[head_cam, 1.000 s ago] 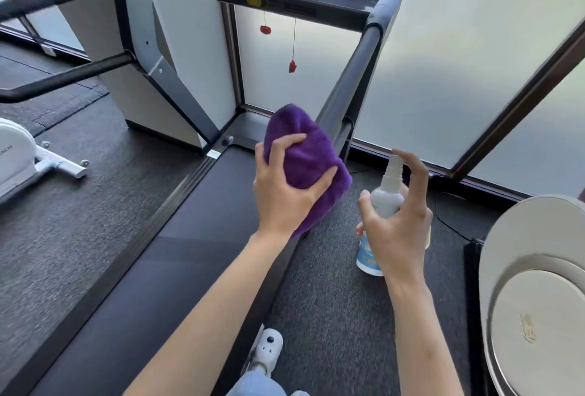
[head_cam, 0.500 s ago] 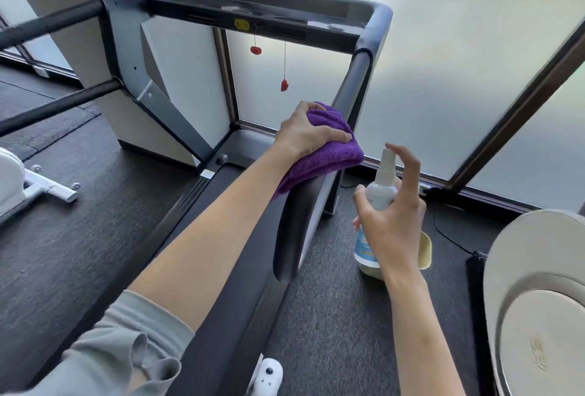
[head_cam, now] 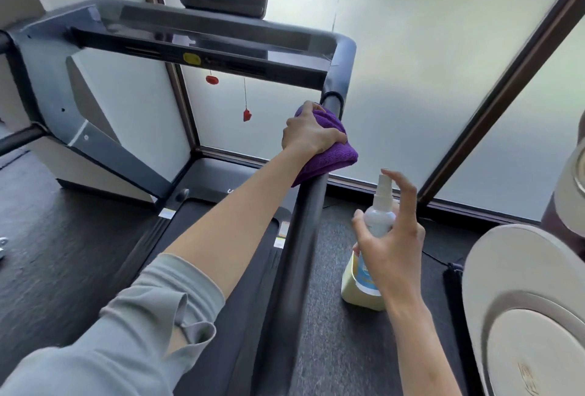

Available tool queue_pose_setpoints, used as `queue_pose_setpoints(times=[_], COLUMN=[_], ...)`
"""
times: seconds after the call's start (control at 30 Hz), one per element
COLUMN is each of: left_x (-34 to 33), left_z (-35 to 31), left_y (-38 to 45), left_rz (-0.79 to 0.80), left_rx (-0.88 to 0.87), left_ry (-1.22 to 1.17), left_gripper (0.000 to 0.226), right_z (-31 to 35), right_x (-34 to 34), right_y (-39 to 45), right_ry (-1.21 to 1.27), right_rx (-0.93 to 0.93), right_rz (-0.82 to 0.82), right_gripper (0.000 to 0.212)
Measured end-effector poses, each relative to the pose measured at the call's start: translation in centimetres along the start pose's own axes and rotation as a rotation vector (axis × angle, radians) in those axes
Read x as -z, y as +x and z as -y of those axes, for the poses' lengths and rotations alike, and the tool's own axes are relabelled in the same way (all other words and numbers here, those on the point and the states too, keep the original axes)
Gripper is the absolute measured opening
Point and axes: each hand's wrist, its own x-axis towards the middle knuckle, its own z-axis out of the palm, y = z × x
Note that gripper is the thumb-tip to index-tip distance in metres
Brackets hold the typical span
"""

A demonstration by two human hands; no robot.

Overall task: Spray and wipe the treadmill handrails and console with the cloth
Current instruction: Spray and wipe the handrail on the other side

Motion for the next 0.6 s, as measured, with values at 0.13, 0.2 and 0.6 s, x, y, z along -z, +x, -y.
queue_pose_setpoints(times=[0.13, 0.2, 0.6], left_x=[-0.7, -1.0, -0.3], left_z=[-1.1, -1.6, 1.9], left_y=[4.2, 6.0, 6.8], left_rz=[0.001, 0.018, 0.432], left_rx=[0.015, 0.043, 0.213], left_ry=[0.027, -0.002, -0.741], left_gripper=[0.069, 0.071, 0.071], right_z=[-1.0, -1.3, -1.4], right_x=[-0.9, -1.1, -1.3], right_y=[1.8, 2.5, 2.5], right_ry=[-0.026, -0.039, -0.073], right_rx=[-0.037, -0.046, -0.077], right_rz=[-0.027, -0.033, -0.085], right_gripper=[0.064, 0.063, 0.065])
